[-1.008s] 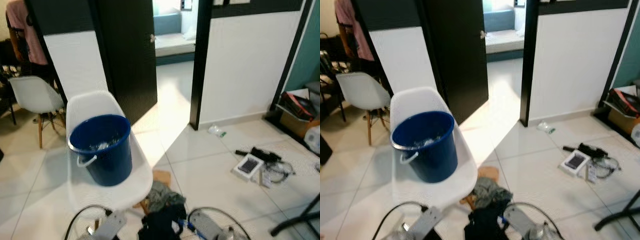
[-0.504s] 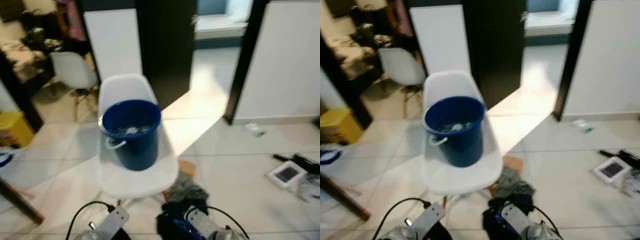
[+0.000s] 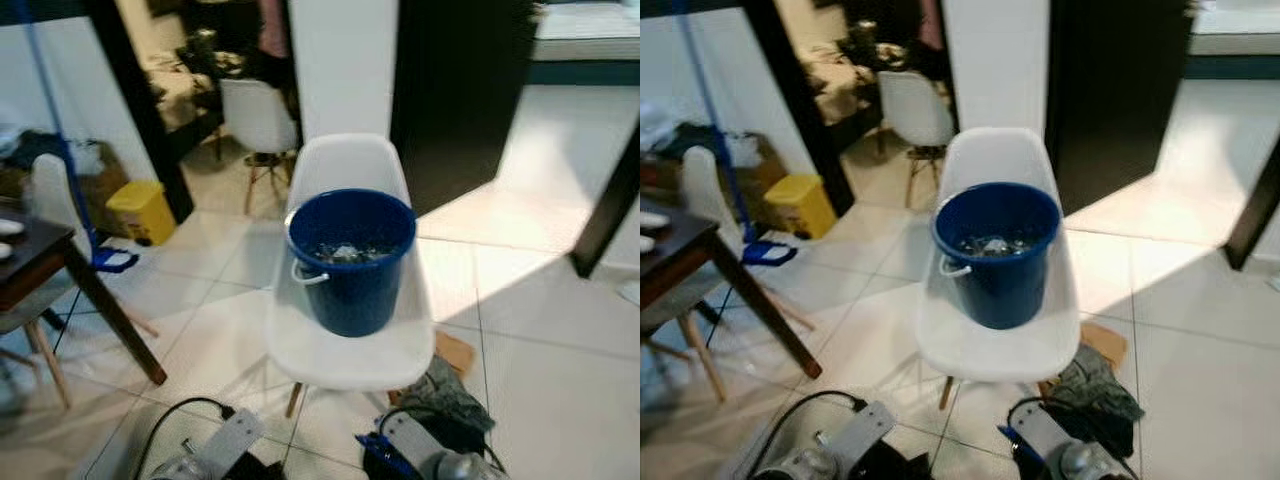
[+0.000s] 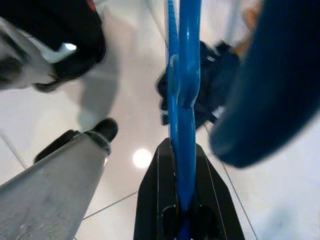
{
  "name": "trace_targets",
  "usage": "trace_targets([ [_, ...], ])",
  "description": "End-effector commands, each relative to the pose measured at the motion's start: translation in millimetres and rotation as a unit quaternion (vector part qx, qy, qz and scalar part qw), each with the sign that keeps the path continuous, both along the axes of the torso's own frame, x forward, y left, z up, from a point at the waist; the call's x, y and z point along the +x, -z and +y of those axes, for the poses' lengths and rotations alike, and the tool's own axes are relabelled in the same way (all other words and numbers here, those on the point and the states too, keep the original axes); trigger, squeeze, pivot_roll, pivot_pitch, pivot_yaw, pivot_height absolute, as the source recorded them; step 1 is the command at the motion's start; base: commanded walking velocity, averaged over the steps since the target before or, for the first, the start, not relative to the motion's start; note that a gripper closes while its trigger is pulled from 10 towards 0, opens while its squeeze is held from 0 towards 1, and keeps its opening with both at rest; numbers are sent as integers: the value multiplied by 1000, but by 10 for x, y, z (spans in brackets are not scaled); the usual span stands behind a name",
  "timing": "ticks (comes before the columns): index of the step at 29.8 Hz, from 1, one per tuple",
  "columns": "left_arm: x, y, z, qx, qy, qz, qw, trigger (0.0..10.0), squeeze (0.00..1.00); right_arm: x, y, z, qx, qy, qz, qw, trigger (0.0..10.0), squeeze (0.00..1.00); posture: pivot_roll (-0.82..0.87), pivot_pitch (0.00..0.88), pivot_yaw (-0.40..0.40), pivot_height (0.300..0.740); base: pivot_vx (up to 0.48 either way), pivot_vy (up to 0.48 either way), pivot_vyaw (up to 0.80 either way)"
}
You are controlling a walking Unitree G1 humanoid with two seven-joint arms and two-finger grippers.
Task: Hang hanger
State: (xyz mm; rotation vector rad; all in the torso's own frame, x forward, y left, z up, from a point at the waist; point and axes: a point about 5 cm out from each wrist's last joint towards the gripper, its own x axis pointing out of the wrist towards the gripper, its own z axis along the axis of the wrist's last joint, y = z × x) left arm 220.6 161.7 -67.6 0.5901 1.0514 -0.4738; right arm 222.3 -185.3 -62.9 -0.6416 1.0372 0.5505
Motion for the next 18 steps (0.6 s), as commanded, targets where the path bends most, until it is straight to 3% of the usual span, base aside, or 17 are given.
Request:
trace_targets([
  [1,-44,25,32,3,-8,5,1000,10000,0,-25,15,9,-5,-15,10,1000,10000,0,22,0,40,740,0,0,800],
  [12,-64,40,12,1,-26,1,1000,10000,0,-47,24,-31,-20,-23,15,999,10000,0,39,0,30,740,0,0,800],
  [18,-93,58,35,32,-46,3,998,10000,0,-75,36,-93,-34,-8,17,999,10000,0,58,0,8,740,0,0,800],
])
